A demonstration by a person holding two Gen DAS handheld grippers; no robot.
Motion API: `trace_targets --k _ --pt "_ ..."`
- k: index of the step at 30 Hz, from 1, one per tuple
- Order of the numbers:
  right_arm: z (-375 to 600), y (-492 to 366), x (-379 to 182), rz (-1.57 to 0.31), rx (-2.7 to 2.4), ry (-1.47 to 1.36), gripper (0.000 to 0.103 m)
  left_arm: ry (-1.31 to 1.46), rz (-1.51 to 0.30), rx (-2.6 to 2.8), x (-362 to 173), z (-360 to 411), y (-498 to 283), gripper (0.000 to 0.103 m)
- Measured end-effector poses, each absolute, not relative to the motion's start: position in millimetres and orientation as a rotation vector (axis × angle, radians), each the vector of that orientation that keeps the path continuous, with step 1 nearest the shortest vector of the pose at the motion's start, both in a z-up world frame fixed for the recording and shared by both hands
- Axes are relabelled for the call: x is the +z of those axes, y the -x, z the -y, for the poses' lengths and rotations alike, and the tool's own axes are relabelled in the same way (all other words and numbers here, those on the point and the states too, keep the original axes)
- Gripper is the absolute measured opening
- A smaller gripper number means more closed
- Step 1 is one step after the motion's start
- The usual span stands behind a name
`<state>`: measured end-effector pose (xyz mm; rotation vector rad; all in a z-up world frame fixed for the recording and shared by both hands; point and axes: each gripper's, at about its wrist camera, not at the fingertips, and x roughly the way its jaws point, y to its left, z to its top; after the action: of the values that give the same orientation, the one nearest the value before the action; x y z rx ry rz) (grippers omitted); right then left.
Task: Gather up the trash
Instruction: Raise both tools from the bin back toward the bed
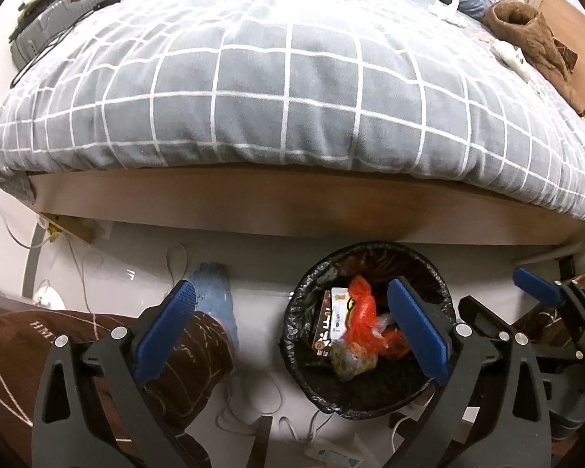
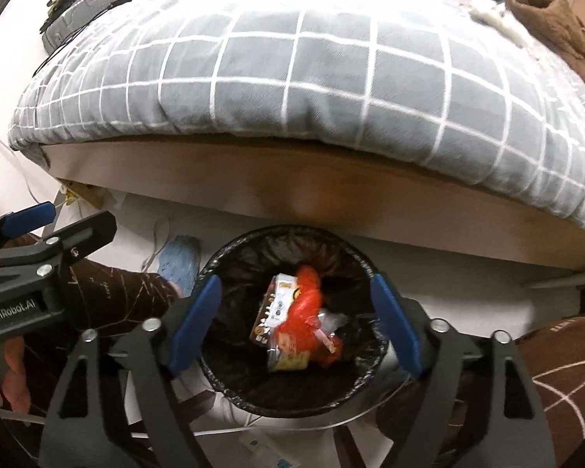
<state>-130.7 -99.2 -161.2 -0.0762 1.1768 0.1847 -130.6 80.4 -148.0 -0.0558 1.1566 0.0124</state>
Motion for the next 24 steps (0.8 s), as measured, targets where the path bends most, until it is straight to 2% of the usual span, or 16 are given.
trace_targets --k 8,24 --pt "120 133 -133 -1.107 0.115 0.070 0.092 0.056 -1.122 -0.003 -128 -74 129 0.097" --pt "150 128 -70 -0.975 0.027 0.071 0.095 0.050 -1.027 -0.048 -65 -54 123 0.097"
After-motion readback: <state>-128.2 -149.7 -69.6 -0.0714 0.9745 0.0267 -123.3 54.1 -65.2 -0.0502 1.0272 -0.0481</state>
